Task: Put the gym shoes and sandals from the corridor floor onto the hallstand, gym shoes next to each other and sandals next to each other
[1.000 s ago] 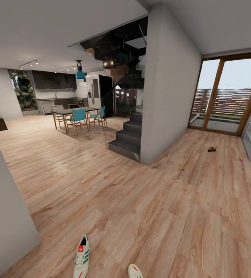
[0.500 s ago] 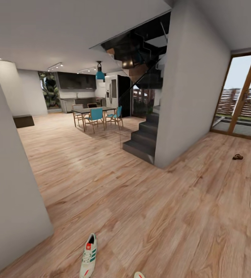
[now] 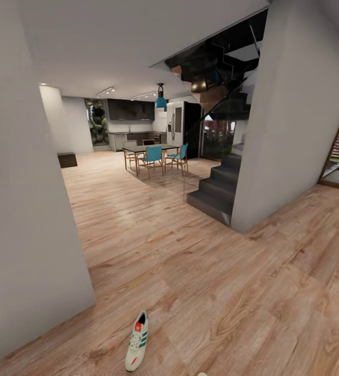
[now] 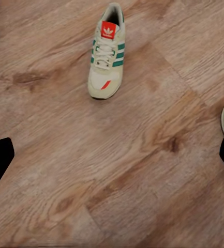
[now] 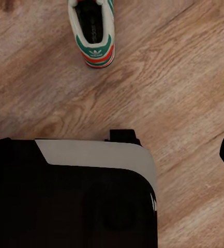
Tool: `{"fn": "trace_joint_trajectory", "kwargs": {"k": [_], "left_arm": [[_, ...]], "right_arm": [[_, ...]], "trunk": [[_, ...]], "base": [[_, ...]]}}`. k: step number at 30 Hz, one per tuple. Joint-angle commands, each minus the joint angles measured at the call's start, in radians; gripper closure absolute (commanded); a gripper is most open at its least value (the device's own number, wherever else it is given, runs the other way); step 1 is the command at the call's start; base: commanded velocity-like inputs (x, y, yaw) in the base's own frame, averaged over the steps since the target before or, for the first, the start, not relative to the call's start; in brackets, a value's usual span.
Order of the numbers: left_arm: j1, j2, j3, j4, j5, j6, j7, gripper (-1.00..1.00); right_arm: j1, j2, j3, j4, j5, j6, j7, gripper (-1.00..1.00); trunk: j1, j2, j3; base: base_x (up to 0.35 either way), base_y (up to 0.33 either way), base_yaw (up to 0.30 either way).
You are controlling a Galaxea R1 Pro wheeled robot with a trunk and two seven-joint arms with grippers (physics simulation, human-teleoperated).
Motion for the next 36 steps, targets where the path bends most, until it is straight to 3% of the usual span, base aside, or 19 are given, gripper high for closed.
{"fn": "trace_joint_trajectory", "kwargs": {"k": [1, 11, 36], "left_arm": [[-0.001, 0.0, 0.0, 0.001, -0.001, -0.003, 0.0, -1.0], [-0.001, 0.0, 0.0, 0.001, -0.001, -0.004, 0.0, -1.0], [-0.001, 0.001, 0.0, 0.001, -0.001, -0.006, 0.0, -1.0]], "right_arm": [[0.0, 0.0, -0.001, 0.0, 0.0, -0.003, -0.001, -1.0], [0.0, -0.001, -0.001, 0.0, 0.0, -0.003, -0.001, -1.0], [0.0, -0.007, -0.001, 0.0, -0.006, -0.003, -0.001, -1.0]], "trunk": [[0.0, -0.001, -0.001], [0.0, -0.001, -0.001], [0.0, -0.001, -0.001]], "base": [[0.0, 0.0, 0.296], [0.0, -0.087, 0.239], [-0.082, -0.004, 0.009]]}}
